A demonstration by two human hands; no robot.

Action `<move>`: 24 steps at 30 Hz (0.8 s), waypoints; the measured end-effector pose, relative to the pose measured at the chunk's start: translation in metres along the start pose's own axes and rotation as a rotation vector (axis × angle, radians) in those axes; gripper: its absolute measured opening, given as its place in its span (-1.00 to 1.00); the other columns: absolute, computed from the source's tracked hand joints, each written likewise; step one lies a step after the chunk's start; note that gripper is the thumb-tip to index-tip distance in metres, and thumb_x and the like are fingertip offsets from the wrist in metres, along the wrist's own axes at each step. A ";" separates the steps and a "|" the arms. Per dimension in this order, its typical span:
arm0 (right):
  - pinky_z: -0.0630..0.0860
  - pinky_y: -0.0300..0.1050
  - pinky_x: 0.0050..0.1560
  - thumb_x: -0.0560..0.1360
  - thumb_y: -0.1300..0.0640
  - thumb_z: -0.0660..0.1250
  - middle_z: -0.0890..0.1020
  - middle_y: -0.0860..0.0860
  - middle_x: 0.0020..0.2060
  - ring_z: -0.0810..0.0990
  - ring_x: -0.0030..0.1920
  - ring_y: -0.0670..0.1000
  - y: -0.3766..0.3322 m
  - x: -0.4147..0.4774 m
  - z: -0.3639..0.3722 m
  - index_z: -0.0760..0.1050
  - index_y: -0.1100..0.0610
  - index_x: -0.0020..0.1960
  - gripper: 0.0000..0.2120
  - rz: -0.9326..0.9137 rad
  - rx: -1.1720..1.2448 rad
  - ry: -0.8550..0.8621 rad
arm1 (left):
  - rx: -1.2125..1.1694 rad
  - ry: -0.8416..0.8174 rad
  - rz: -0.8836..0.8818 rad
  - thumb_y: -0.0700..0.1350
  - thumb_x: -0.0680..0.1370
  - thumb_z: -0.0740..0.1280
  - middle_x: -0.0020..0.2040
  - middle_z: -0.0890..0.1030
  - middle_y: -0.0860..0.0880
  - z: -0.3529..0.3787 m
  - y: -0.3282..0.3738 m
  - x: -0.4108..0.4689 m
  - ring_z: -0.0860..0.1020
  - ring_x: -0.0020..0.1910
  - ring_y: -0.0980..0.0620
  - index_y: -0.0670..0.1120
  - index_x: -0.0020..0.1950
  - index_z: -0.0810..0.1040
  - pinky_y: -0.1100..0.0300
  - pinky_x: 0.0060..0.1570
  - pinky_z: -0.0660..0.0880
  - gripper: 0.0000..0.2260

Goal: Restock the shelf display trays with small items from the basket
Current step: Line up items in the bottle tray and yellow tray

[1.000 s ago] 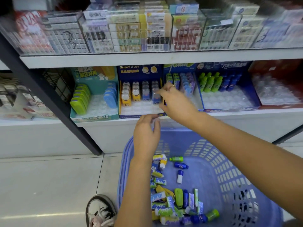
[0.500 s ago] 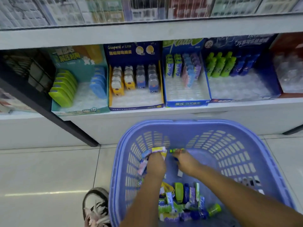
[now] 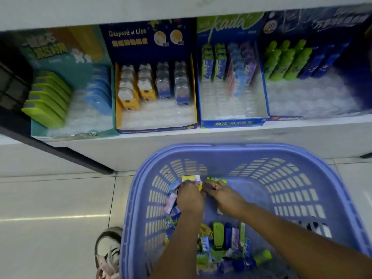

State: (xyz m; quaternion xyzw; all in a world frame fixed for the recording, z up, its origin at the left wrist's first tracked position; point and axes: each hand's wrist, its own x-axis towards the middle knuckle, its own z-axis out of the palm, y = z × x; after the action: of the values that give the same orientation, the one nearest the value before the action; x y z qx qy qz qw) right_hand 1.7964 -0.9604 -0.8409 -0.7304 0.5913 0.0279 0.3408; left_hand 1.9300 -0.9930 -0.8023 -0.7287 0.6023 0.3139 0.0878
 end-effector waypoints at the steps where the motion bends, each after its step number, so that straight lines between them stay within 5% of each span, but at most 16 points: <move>1: 0.14 -0.01 0.46 0.52 0.31 0.15 0.15 -0.02 0.51 0.12 0.49 0.08 0.000 0.002 -0.001 0.18 0.02 0.50 -0.43 -0.021 -0.033 0.006 | 0.015 -0.021 -0.006 0.04 0.47 0.39 0.21 0.55 -0.15 -0.005 0.000 0.001 0.53 0.21 -0.12 -0.18 0.22 0.46 0.07 0.12 0.48 -0.58; 4: 0.23 0.02 0.42 0.58 0.21 0.12 0.10 -0.08 0.52 0.13 0.48 0.11 -0.009 0.009 0.001 0.07 -0.06 0.51 -0.45 -0.048 -0.077 -0.014 | -0.072 -0.135 -0.062 0.04 0.43 0.43 0.14 0.59 -0.14 -0.032 -0.007 0.007 0.57 0.12 -0.10 -0.15 0.19 0.54 0.10 0.07 0.53 -0.58; 6: 0.25 0.08 0.38 0.62 0.09 0.06 0.24 0.02 0.47 0.21 0.43 0.16 -0.017 0.014 0.003 0.14 -0.09 0.49 -0.55 -0.005 -0.016 -0.047 | -0.102 -0.217 -0.088 0.04 0.42 0.43 0.02 0.62 -0.16 -0.055 -0.013 0.008 0.59 -0.03 -0.10 -0.19 0.05 0.55 0.16 -0.15 0.49 -0.65; 9: 0.32 0.09 0.28 0.60 0.17 0.07 0.37 0.13 0.34 0.32 0.34 0.17 -0.022 0.019 0.006 0.30 0.10 0.41 -0.63 0.047 -0.056 -0.033 | -0.106 -0.287 -0.096 0.04 0.48 0.39 -0.34 0.47 -0.11 -0.081 -0.021 0.005 0.44 -0.40 0.02 -0.16 -0.28 0.38 0.31 -0.51 0.32 -0.66; 11: 0.38 0.05 0.16 0.59 0.22 0.10 0.43 0.17 0.25 0.40 0.25 0.18 -0.025 0.018 0.002 0.36 0.18 0.31 -0.70 0.116 -0.065 -0.017 | -0.185 -0.322 -0.086 -0.04 0.49 0.39 -0.45 0.35 -0.05 -0.093 -0.022 -0.001 0.40 -0.57 0.10 -0.12 -0.33 0.28 0.37 -0.64 0.27 -0.65; 14: 0.42 0.01 0.03 0.58 0.25 0.12 0.50 0.20 0.09 0.49 0.09 0.18 -0.030 0.016 -0.005 0.45 0.21 0.15 -0.80 0.181 -0.029 -0.024 | -0.315 -0.386 -0.024 -0.11 0.49 0.38 -0.43 0.44 -0.10 -0.105 -0.019 -0.010 0.59 -0.42 0.01 -0.12 -0.36 0.31 0.25 -0.38 0.51 -0.68; 17: 0.31 -0.11 -0.25 0.57 0.14 0.17 0.43 0.07 -0.30 0.40 -0.29 0.04 -0.034 0.004 -0.017 0.35 0.09 -0.17 -0.87 0.237 0.136 0.045 | -0.430 -0.436 0.037 -0.16 0.50 0.35 -0.23 0.59 -0.18 -0.117 -0.014 -0.023 0.63 -0.25 -0.04 -0.19 -0.23 0.47 0.14 -0.16 0.60 -0.84; 21: 0.38 -0.11 -0.24 0.42 0.19 0.43 0.47 -0.02 -0.29 0.43 -0.29 -0.01 -0.046 -0.020 -0.058 0.36 0.08 0.17 -0.61 0.191 0.554 -0.044 | -0.574 -0.471 0.173 -0.21 0.54 0.31 -0.39 0.57 -0.08 -0.136 -0.013 -0.039 0.57 -0.33 0.07 -0.17 -0.23 0.49 0.24 -0.29 0.51 -0.85; 24: 0.41 -0.16 -0.29 0.38 0.17 0.49 0.57 0.09 -0.25 0.47 -0.28 0.02 -0.067 -0.037 -0.101 0.50 0.09 0.19 -0.60 0.096 0.835 -0.088 | -0.664 -0.409 0.303 -0.19 0.50 0.39 -0.44 0.52 -0.01 -0.159 -0.017 -0.052 0.43 -0.44 0.09 -0.19 -0.17 0.56 0.25 -0.30 0.47 -0.90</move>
State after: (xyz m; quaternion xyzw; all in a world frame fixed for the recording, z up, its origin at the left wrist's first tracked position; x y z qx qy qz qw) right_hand 1.8079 -0.9783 -0.7157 -0.4993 0.5698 -0.1671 0.6309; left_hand 1.9973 -1.0260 -0.6518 -0.5434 0.5390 0.6384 -0.0813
